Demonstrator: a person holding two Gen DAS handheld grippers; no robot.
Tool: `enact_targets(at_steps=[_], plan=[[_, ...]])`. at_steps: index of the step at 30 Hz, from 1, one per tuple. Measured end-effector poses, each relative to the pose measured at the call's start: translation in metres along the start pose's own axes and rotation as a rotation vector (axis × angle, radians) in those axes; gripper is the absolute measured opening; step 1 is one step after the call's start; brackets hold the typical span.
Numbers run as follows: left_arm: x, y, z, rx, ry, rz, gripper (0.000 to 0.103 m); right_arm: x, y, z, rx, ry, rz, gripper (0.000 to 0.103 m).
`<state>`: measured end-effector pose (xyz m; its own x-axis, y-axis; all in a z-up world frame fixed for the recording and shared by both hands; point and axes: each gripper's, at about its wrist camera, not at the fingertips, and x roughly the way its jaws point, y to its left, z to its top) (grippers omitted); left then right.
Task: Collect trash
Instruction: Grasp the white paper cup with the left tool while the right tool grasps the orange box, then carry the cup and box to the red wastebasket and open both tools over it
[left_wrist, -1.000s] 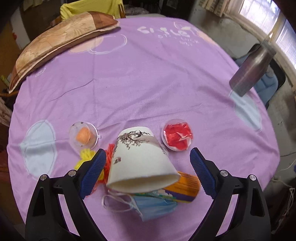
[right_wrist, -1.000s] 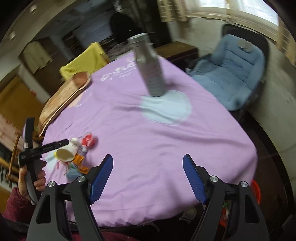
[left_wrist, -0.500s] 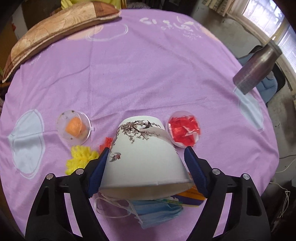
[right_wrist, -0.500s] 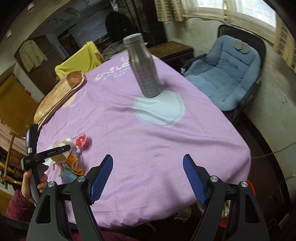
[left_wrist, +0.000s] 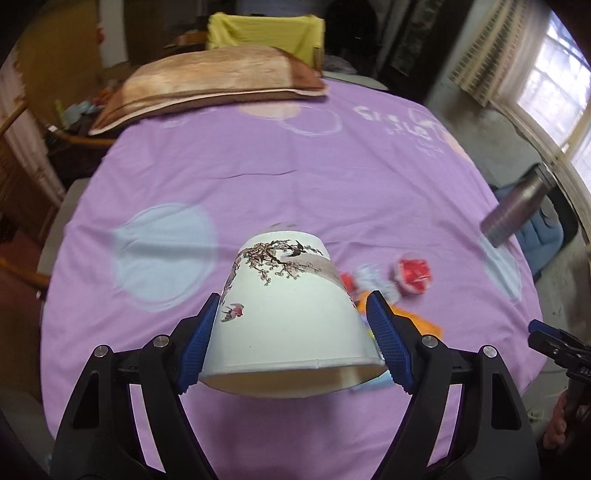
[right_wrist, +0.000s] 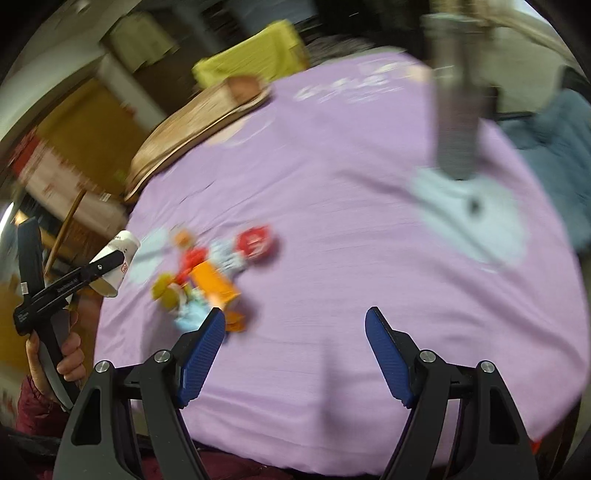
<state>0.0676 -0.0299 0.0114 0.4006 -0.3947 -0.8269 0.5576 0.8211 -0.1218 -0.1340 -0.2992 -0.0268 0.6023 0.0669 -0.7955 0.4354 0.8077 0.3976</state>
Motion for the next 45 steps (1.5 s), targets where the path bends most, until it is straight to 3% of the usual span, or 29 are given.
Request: enact_targets(at_steps=[7,13,14,15,17,23,32,45], plan=[[-0.031,0.062,-0.036,-0.128,0.01,0.103,0.076,0.069,0.062,0.01,-0.146,0.12,0.107,0.077],[-0.049,0.088,-0.055,-0.165,0.014,0.158,0.076,0.119,0.081,0.007,-0.14,0.2,0.123,0.075],[-0.05,0.09,-0.056,-0.164,0.014,0.158,0.076,0.123,0.081,0.006,-0.132,0.209,0.129,0.069],[-0.051,0.091,-0.056,-0.159,0.014,0.154,0.076,0.127,0.082,0.004,-0.119,0.22,0.137,0.054],[-0.05,0.089,-0.054,-0.145,0.014,0.146,0.076,0.128,0.081,0.0,-0.112,0.225,0.134,0.034],[-0.038,0.068,-0.036,-0.062,0.01,0.078,0.076,0.088,0.083,0.005,-0.123,0.103,0.136,0.015],[-0.013,0.009,-0.014,0.09,0.013,-0.074,0.077,0.016,0.057,0.003,-0.052,-0.037,0.075,0.013],[0.007,-0.085,-0.008,0.293,0.043,-0.247,0.077,-0.054,-0.007,-0.036,0.129,-0.172,-0.09,0.013]])
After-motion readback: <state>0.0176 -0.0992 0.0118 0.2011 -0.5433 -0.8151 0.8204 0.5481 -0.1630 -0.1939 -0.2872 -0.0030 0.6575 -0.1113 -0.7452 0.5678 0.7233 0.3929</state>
